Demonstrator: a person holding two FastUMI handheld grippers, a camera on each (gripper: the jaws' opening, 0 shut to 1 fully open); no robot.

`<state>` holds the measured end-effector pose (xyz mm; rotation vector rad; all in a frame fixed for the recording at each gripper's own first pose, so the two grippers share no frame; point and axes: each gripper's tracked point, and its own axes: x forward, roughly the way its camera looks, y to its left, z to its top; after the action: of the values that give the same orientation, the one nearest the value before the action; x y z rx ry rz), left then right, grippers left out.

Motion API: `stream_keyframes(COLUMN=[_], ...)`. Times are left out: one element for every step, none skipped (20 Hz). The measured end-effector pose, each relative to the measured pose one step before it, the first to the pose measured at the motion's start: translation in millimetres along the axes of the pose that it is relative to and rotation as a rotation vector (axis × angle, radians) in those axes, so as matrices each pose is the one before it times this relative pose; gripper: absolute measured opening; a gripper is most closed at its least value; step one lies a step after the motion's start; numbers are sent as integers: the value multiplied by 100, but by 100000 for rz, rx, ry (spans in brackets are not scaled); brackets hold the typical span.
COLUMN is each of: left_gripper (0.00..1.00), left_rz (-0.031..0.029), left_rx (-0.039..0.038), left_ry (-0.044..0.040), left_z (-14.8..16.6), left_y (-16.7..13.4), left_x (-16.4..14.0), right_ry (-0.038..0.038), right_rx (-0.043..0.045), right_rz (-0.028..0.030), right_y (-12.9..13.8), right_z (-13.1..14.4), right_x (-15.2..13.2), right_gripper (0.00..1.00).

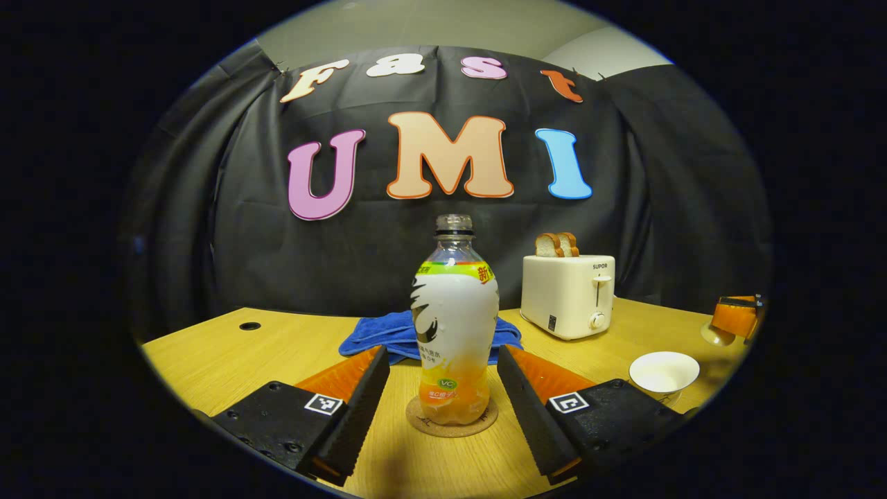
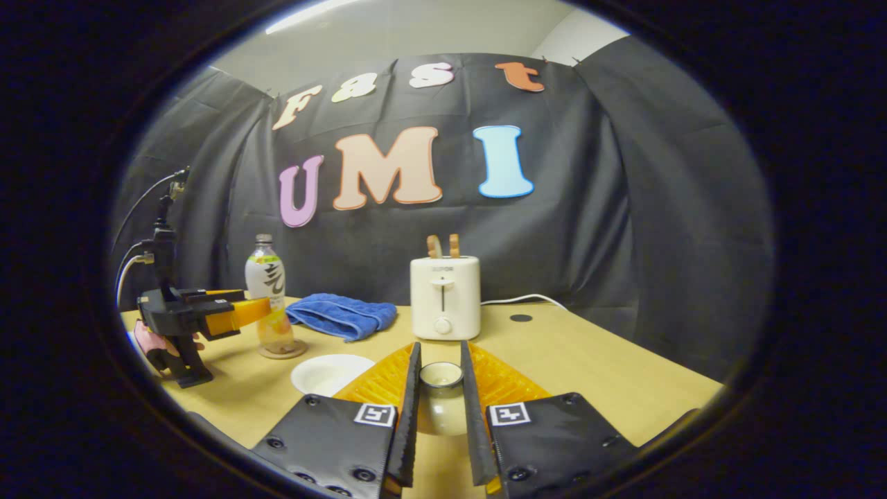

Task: Open the teacup lid with one hand, grasp the water bottle and pour water into the teacup with the other hand; after pouring, place the water bottle on the coaster and then close the teacup lid.

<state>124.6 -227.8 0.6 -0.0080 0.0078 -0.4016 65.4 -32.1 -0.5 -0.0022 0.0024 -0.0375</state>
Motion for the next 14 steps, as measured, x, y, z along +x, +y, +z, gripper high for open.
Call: stream_keyframes(left_gripper=[92,92,92,92,92,92,92,92,92,92,92,91,92,92], left_rz=[977,503,244,699,789,778,939,587,520,242,169,718,754,579], left_rx=[-247,272,78,-159,282,-133,4,-4,109,-91,21,3,-23,14], left_ry=[98,-698,85,-145,-369,216,1,-639,542,-227,-12,-39,69,-29], left_z=[77,160,59,-111,176,-46,-9,154,41,-89,85,-6,-25,8], left_y=[339,136,162,218,351,388,372,323,140,156,254,211,293,151], left_x=[-743,-678,-769,-788,-760,-715,-614,-601,-433,-532,-384,-327,-307,-162], right_ry=[154,258,212,-45,206,78,-77,360,371,568,1060,1679,2001,2036], right_rx=[78,-14,-31,158,5,-62,182,-32,119,-35,-197,-158,-106,17], right_rz=[2657,2527,2175,1933,1110,760,1086,1691,2438,2244,1406,1081,1182,949], right_y=[1138,1039,881,786,570,335,505,538,698,616,368,192,247,142], right_z=[-74,0,-36,-4,-29,-10,14,-56,-139,-86,-166,-272,-285,-342], right_x=[100,236,328,312,349,397,334,342,429,384,337,277,223,200], right_gripper=[36,36,36,36,36,36,35,36,35,34,35,35,36,35])
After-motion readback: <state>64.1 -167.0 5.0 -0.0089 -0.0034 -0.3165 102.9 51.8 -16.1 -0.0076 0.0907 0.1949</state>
